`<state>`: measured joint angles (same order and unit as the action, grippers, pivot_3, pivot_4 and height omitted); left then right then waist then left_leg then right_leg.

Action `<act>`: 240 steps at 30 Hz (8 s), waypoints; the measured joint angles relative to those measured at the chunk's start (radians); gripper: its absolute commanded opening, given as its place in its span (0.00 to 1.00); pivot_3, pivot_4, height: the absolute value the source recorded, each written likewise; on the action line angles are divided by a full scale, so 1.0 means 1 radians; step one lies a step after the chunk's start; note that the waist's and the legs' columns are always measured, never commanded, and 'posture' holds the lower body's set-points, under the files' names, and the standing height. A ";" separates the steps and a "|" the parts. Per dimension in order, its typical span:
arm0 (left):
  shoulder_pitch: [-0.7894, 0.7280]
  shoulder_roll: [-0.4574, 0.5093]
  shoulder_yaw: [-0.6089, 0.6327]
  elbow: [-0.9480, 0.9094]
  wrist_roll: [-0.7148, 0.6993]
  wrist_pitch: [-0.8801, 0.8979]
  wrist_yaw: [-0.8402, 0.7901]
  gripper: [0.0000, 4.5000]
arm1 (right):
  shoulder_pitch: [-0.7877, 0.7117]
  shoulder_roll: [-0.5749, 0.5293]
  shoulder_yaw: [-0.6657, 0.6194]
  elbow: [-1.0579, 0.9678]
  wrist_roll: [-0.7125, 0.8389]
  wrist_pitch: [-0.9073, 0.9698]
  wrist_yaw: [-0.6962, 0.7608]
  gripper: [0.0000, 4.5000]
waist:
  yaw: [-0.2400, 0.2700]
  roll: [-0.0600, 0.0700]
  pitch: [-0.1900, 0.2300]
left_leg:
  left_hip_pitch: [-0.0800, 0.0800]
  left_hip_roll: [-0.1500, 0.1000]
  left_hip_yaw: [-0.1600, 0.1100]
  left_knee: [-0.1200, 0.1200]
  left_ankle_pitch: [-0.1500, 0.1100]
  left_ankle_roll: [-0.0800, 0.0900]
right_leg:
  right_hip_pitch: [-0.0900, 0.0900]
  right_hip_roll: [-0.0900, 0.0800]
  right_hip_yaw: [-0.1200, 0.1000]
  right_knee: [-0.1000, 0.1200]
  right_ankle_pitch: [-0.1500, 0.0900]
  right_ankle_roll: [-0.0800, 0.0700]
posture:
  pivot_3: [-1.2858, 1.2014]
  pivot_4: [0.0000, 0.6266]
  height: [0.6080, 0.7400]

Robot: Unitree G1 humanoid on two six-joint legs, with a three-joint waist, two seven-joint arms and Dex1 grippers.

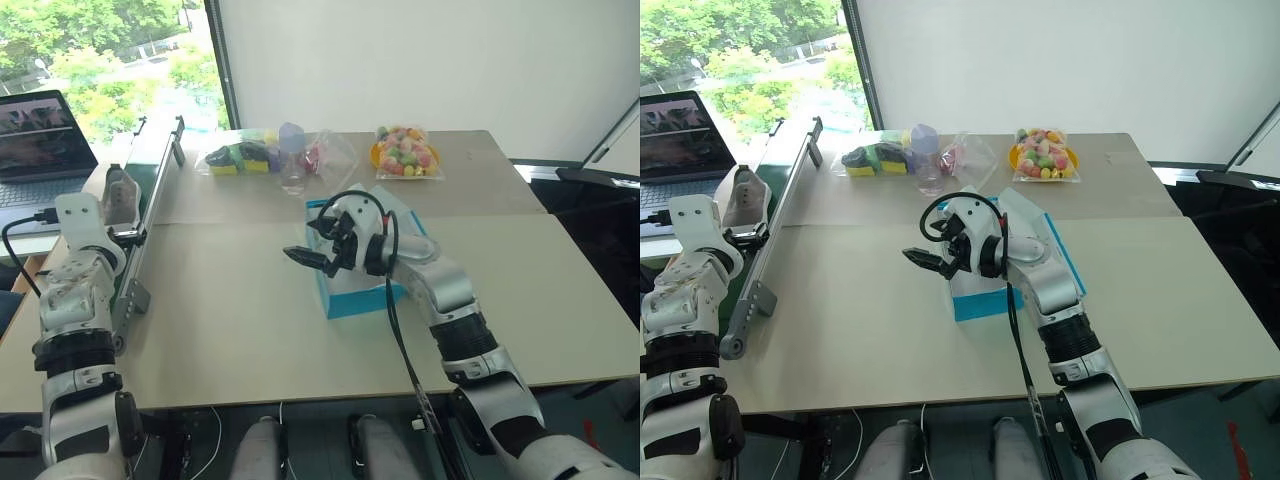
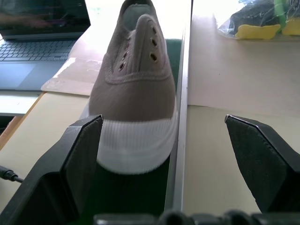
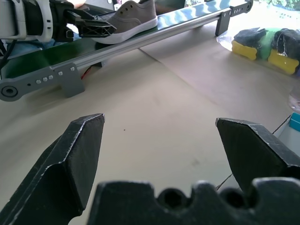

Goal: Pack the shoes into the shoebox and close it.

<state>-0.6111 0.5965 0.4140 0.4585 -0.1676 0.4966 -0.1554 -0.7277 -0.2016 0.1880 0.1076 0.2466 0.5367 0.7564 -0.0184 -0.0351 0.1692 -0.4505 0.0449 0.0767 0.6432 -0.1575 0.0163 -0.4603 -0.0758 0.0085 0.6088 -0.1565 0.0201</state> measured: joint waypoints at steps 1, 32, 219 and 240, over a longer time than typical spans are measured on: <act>-0.010 0.002 0.000 0.018 0.000 -0.008 0.003 1.00 | 0.004 -0.004 0.000 -0.007 0.002 0.011 0.000 1.00 | 0.000 0.000 0.000 | 0.000 0.000 0.001 0.000 0.000 0.000 | 0.000 0.000 0.000 0.000 0.001 0.002 | 0.52 0.24 1.00; 0.080 -0.161 -0.028 -0.414 -0.126 0.061 0.081 0.00 | 0.023 -0.017 -0.081 -0.047 0.086 0.131 -0.039 1.00 | 0.015 0.000 0.000 | -0.010 0.023 0.017 -0.001 0.005 -0.008 | -0.006 -0.005 -0.028 -0.001 0.003 -0.010 | 0.52 0.24 1.00; 0.056 -0.120 0.010 -0.101 -0.074 -0.111 0.062 0.25 | -0.032 -0.026 -0.003 -0.059 0.011 0.062 -0.032 1.00 | 0.007 0.000 0.000 | -0.008 0.026 0.016 -0.001 0.006 -0.007 | -0.001 -0.002 -0.031 -0.011 0.009 -0.009 | 0.52 0.24 1.00; 0.151 -0.132 0.081 -0.273 -0.072 -0.021 0.234 0.99 | -0.037 -0.023 -0.023 -0.060 0.012 0.080 -0.042 1.00 | 0.002 0.000 0.000 | -0.008 0.026 0.017 -0.001 0.006 -0.008 | -0.002 -0.002 -0.032 -0.012 0.010 -0.010 | 0.52 0.24 1.00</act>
<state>-0.4601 0.4643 0.4954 0.1859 -0.2396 0.4759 0.0790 -0.7646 -0.2249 0.1647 0.0479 0.2587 0.6171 0.7147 -0.0166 -0.0347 0.1696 -0.4587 0.0713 0.0932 0.6419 -0.1514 0.0086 -0.4622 -0.0779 -0.0237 0.5965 -0.1464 0.0103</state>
